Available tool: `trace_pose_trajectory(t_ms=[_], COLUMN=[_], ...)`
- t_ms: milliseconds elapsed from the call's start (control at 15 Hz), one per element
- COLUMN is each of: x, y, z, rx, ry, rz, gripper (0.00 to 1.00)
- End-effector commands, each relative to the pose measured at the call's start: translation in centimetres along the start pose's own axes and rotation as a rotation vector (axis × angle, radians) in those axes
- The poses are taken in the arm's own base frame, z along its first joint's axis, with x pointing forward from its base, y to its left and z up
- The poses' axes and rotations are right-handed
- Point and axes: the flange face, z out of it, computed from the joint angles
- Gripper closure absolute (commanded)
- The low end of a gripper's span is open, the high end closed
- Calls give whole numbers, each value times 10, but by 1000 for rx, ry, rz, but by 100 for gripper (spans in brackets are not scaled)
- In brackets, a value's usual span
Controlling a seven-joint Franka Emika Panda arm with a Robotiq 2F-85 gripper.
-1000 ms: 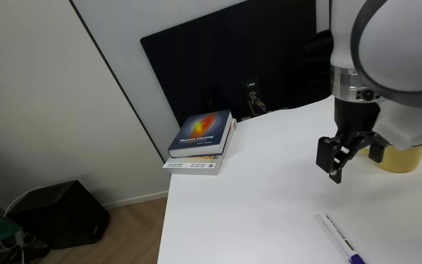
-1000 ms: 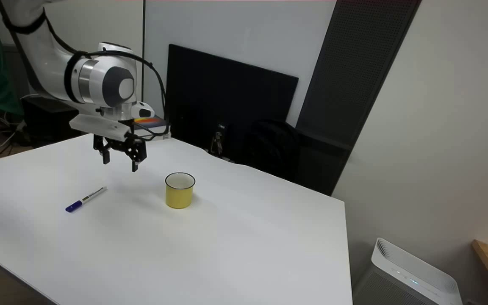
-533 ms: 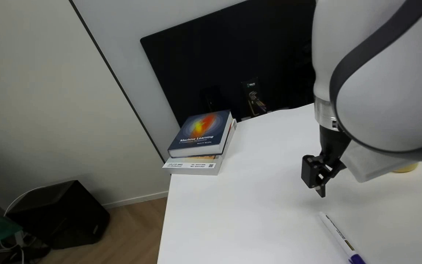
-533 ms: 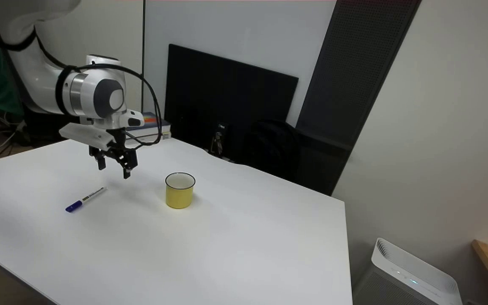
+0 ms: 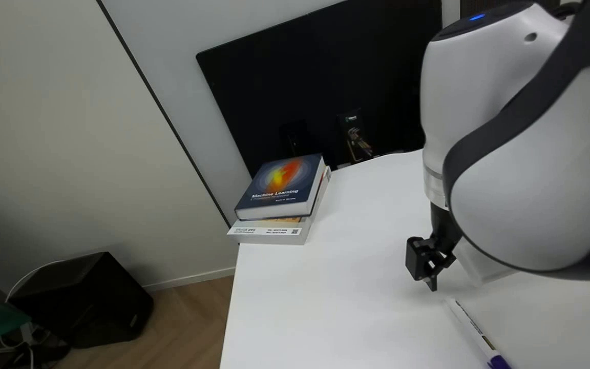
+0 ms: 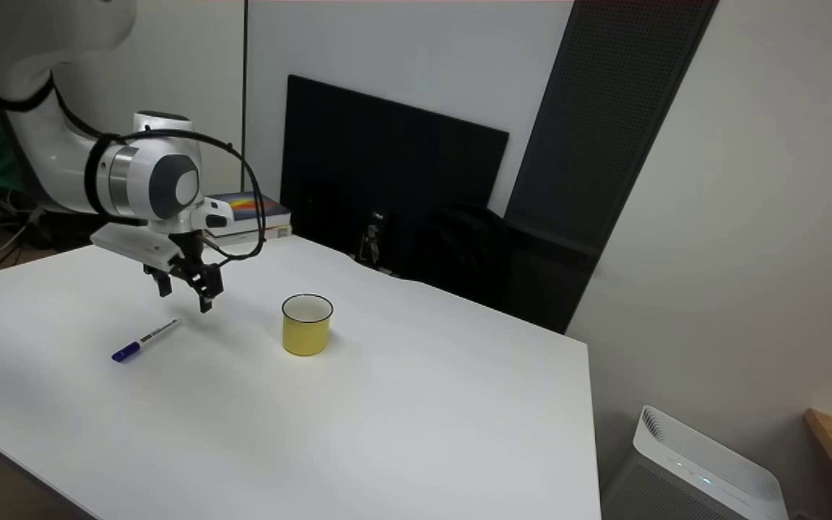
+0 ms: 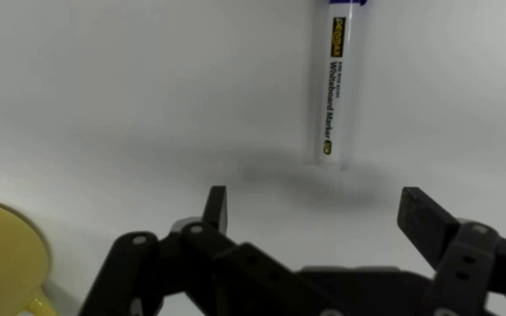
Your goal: Put the marker inside the mug cup
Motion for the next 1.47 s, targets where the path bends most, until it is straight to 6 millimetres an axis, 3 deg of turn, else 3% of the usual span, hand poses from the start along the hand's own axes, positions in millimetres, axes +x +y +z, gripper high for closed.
trace_pose_trajectory(t_ms=[0, 600, 1400], x=[10, -1, -9], y=[-10, -9, -11], z=[10, 32, 42], rx=[0, -5, -8], ry=[30, -3, -29], rz=[25, 92, 132], gripper=[0, 0, 0])
